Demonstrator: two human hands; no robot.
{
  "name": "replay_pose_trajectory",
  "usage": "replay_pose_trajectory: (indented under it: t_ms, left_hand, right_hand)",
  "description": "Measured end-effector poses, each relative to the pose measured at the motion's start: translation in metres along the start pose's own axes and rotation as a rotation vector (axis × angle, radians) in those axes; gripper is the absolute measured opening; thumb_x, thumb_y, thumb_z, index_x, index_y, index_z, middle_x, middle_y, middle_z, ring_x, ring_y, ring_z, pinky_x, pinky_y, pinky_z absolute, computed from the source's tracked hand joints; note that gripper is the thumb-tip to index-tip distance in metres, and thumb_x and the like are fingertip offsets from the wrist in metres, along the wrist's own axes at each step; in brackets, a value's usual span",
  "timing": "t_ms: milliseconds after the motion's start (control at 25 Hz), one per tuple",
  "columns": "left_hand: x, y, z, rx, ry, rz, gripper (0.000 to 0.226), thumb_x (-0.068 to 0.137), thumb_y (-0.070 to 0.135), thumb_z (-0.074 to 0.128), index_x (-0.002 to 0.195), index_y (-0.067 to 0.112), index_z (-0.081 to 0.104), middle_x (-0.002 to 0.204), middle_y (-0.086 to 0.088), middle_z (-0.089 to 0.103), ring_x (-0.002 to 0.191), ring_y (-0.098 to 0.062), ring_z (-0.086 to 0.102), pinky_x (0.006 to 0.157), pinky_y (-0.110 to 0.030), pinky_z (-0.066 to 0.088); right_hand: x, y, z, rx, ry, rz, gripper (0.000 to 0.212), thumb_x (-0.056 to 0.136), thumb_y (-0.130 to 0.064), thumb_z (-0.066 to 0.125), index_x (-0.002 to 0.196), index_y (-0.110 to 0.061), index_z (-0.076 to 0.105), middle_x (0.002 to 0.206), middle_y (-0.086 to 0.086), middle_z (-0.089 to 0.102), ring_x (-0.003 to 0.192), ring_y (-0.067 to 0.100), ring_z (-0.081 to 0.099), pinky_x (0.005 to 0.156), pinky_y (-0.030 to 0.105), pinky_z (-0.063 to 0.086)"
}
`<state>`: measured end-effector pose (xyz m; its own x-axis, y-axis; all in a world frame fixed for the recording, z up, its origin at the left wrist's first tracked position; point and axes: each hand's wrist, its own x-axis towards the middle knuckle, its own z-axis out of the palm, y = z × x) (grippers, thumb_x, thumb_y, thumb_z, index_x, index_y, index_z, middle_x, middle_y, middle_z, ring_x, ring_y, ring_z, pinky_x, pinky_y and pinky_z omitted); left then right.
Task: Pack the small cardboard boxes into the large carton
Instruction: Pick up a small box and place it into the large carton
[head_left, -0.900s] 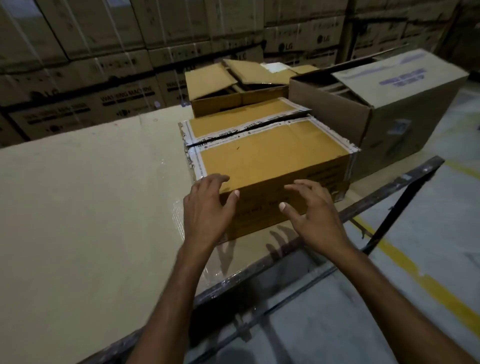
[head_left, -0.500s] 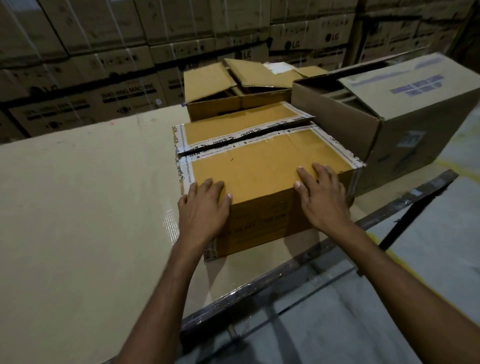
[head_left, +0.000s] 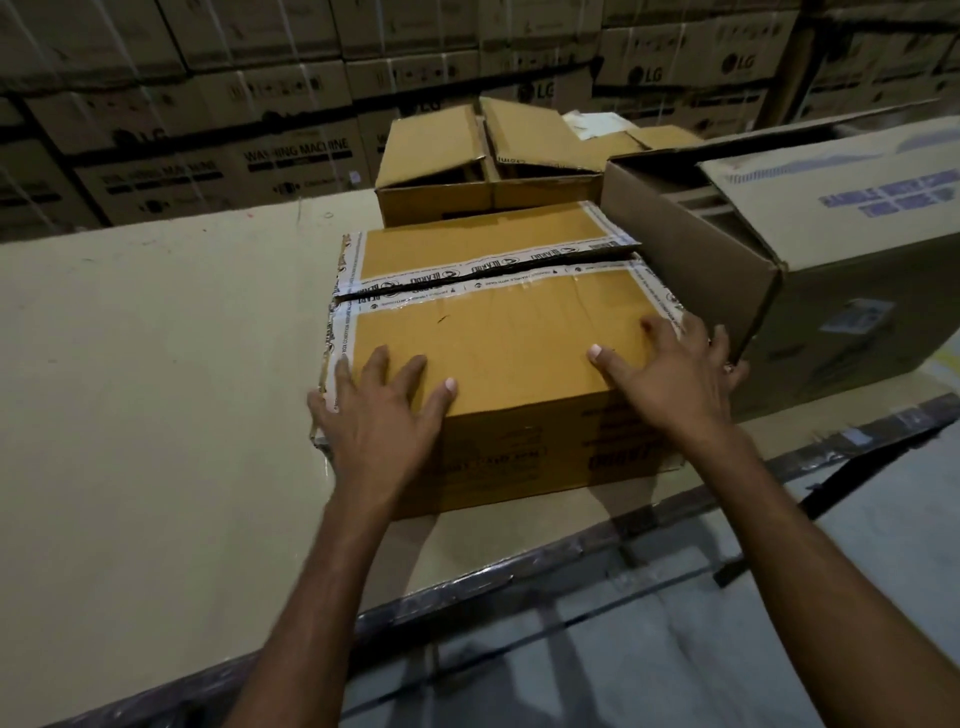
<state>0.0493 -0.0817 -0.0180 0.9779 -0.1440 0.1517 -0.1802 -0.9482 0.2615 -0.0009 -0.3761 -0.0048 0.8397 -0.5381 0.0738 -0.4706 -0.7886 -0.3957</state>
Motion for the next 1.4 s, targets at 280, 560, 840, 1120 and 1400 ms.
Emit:
replay_pose_trajectory:
  t_ms: [280,560,840,1120,1400]
  left_hand:
    - [0.010,-0.032,-0.029,-0.123,-0.040,-0.218,0.069,0.092,0.072,0.051,0.150,0.036,0.049,0.163,-0.001,0.036,0.149,-0.037,0.026,0.109,-0.066,0.032]
    - [0.024,-0.068,-0.036,-0.224,-0.044,-0.300,0.074,0.081,0.066,0.072,0.143,0.028,0.059,0.158,-0.012,0.041,0.146,-0.038,0.033,0.114,-0.063,0.033]
    - [0.050,-0.071,-0.038,-0.277,-0.156,-0.401,0.103,0.064,0.079,0.077,0.140,0.016,0.047,0.135,-0.013,0.058,0.118,-0.036,0.058,0.095,-0.054,0.053]
    - [0.086,-0.079,-0.078,-0.381,-0.308,-0.487,0.058,0.079,0.041,0.086,0.103,0.000,0.052,0.117,-0.022,0.064,0.092,-0.033,0.060,0.074,-0.045,0.055]
    - [0.099,-0.079,-0.087,-0.389,-0.433,-0.471,0.081,0.079,0.029,0.088,0.134,-0.012,0.045,0.130,-0.035,0.058,0.112,-0.048,0.063,0.089,-0.057,0.058]
  right_hand:
    - [-0.019,-0.010,-0.015,0.069,-0.109,-0.044,0.072,0.090,-0.069,0.061,0.151,-0.033,0.046,0.158,0.008,0.026,0.144,0.039,0.026,0.113,0.061,0.030]
    - [0.001,-0.011,-0.025,0.192,-0.263,-0.015,0.080,0.093,-0.061,0.064,0.160,-0.032,0.030,0.161,0.012,0.028,0.146,0.038,0.032,0.112,0.055,0.038]
    - [0.027,-0.036,-0.027,0.283,-0.265,0.164,0.076,0.090,-0.053,0.070,0.149,-0.018,0.038,0.139,0.015,0.054,0.117,0.036,0.058,0.098,0.052,0.051]
    - [0.051,-0.047,-0.076,0.307,-0.492,0.304,0.082,0.086,-0.021,0.081,0.154,-0.004,0.036,0.143,0.026,0.051,0.125,0.045,0.053,0.086,0.054,0.047]
    - [0.077,-0.043,-0.070,0.258,-0.596,0.348,0.086,0.072,-0.016,0.088,0.145,-0.001,0.044,0.109,0.021,0.057,0.094,0.040,0.058,0.076,0.049,0.053]
